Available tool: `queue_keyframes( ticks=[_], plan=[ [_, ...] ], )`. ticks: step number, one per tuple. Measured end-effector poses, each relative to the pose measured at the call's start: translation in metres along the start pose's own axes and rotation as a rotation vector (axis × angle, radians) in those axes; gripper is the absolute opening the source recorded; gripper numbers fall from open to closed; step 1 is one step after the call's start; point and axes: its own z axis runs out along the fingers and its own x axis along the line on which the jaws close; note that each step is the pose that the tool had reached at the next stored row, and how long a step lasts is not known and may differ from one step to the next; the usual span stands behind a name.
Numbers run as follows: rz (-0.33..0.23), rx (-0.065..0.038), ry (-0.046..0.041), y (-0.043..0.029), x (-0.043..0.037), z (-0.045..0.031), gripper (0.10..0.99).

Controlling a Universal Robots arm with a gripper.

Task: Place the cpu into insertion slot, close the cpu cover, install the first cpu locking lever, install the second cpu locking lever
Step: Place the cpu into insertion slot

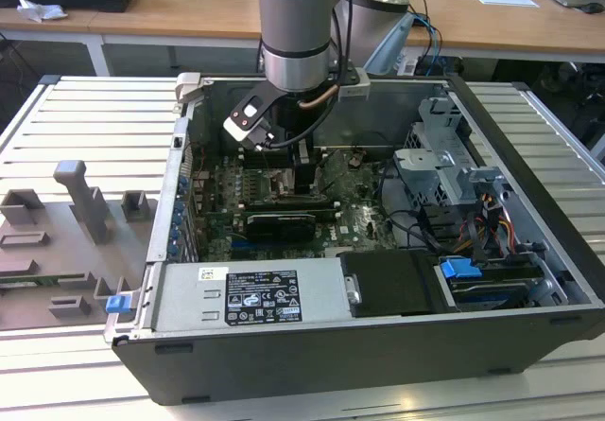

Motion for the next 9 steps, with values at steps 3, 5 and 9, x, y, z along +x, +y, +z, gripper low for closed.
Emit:
queue_keyframes(
  ticks=[3, 5, 9],
  plan=[
    [0.000, 0.000, -0.0001, 0.0000, 0.0003, 0.0002, 0.541],
    [0.000, 0.000, -0.0001, -0.0002, 0.0004, 0.0003, 0.541],
    [0.000, 0.000, 0.0000, -0.0005, 0.0008, 0.0006, 0.541]
  ],
)
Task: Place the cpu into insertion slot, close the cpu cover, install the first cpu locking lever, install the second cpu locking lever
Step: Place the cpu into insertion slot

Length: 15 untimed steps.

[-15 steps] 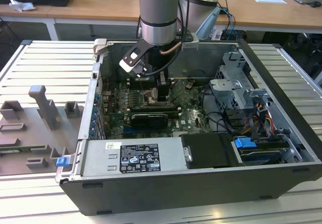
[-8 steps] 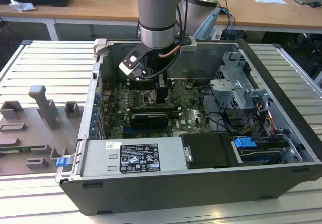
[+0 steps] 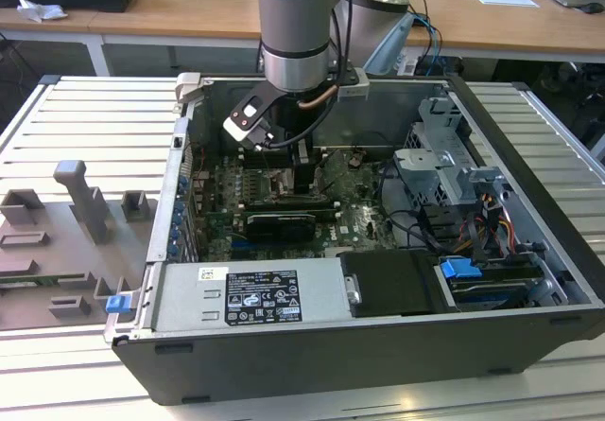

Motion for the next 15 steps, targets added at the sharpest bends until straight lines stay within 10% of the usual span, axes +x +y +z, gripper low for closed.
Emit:
queue_keyframes(
  ticks=[15],
  plan=[
    [0.016, 0.000, -0.0016, -0.0017, 0.0126, 0.0131, 0.541]
  ],
)
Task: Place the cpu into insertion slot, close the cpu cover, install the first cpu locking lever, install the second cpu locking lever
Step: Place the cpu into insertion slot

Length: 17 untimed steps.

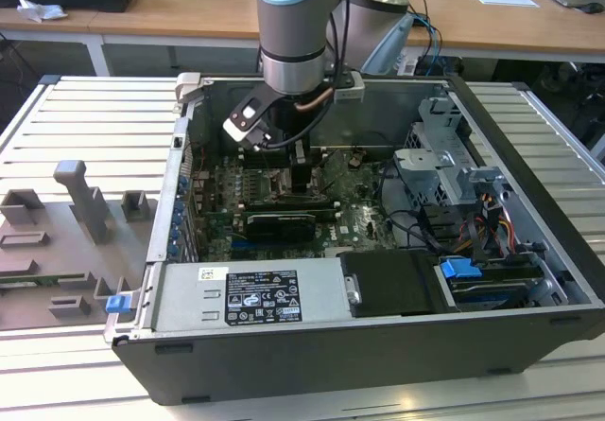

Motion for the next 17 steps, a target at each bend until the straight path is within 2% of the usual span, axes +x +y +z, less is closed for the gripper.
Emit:
queue_keyframes(
  ticks=[5, 17],
  plan=[
    [0.001, 0.000, -0.0002, -0.0004, 0.0052, 0.0057, 0.541],
    [0.013, 0.000, -0.0013, -0.0026, 0.0101, 0.0135, 0.541]
  ],
)
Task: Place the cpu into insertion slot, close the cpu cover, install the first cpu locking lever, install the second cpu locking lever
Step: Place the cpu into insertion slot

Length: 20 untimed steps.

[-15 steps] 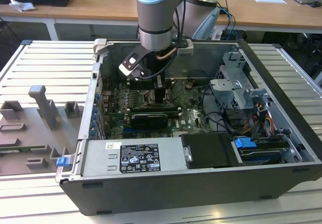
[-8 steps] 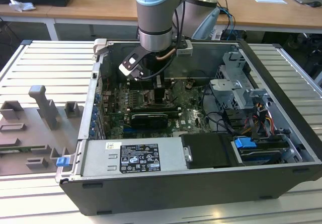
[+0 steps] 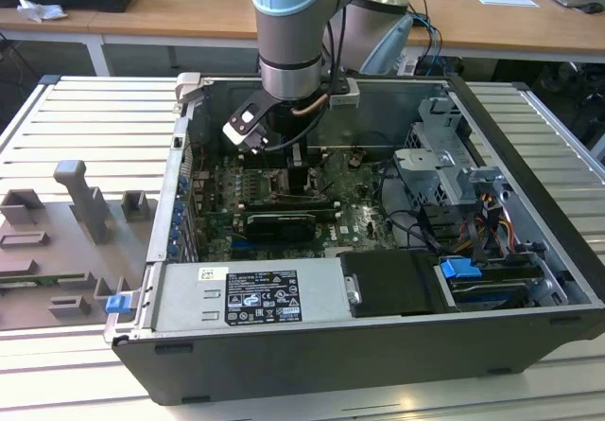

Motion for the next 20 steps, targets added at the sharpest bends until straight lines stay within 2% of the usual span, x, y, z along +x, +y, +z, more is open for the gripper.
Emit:
queue_keyframes(
  ticks=[11, 20],
  plan=[
    [0.000, 0.000, -0.0001, -0.0010, 0.0035, 0.0079, 0.541],
    [0.000, 0.000, 0.0000, -0.0011, 0.0035, 0.0083, 0.553]
  ],
)
